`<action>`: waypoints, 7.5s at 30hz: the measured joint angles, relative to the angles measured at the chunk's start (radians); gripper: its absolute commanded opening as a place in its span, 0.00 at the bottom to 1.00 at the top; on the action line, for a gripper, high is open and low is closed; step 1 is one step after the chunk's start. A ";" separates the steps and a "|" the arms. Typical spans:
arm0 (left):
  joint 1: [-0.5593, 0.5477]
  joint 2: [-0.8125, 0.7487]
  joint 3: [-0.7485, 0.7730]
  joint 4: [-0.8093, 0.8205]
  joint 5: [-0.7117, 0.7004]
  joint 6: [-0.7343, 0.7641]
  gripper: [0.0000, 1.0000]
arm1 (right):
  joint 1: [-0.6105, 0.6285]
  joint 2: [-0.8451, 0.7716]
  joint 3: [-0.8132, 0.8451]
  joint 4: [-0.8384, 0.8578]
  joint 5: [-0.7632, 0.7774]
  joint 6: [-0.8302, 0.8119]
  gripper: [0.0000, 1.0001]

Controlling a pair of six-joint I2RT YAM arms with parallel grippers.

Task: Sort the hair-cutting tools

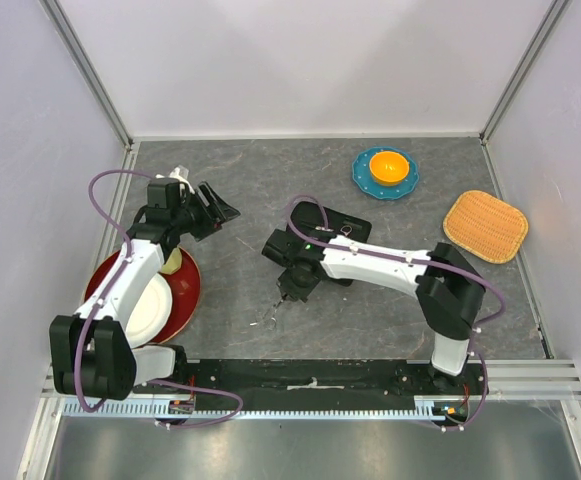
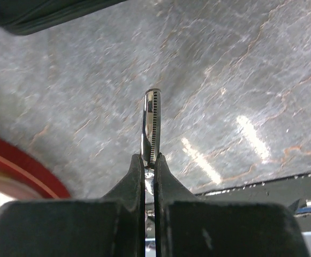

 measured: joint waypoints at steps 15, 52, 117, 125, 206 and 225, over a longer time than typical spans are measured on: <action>0.003 -0.018 -0.003 0.220 0.406 0.004 0.78 | -0.196 -0.191 0.056 0.012 0.089 -0.064 0.00; -0.303 -0.066 -0.208 0.816 0.273 -0.263 0.60 | -0.392 -0.331 0.004 0.310 -0.036 -0.121 0.00; -0.249 -0.013 0.061 0.041 -0.100 0.183 0.02 | -0.499 -0.420 -0.407 0.175 0.018 -0.678 0.72; -0.228 -0.008 0.061 0.042 -0.058 0.181 0.02 | -0.499 -0.308 -0.454 0.280 -0.029 -0.747 0.50; -0.034 0.551 0.301 -0.098 0.550 0.206 0.02 | -0.696 0.217 0.114 0.361 -0.135 -1.246 0.53; -0.033 0.269 -0.167 0.371 0.497 -0.126 0.02 | -0.694 0.169 0.165 0.258 -0.069 -1.196 0.63</action>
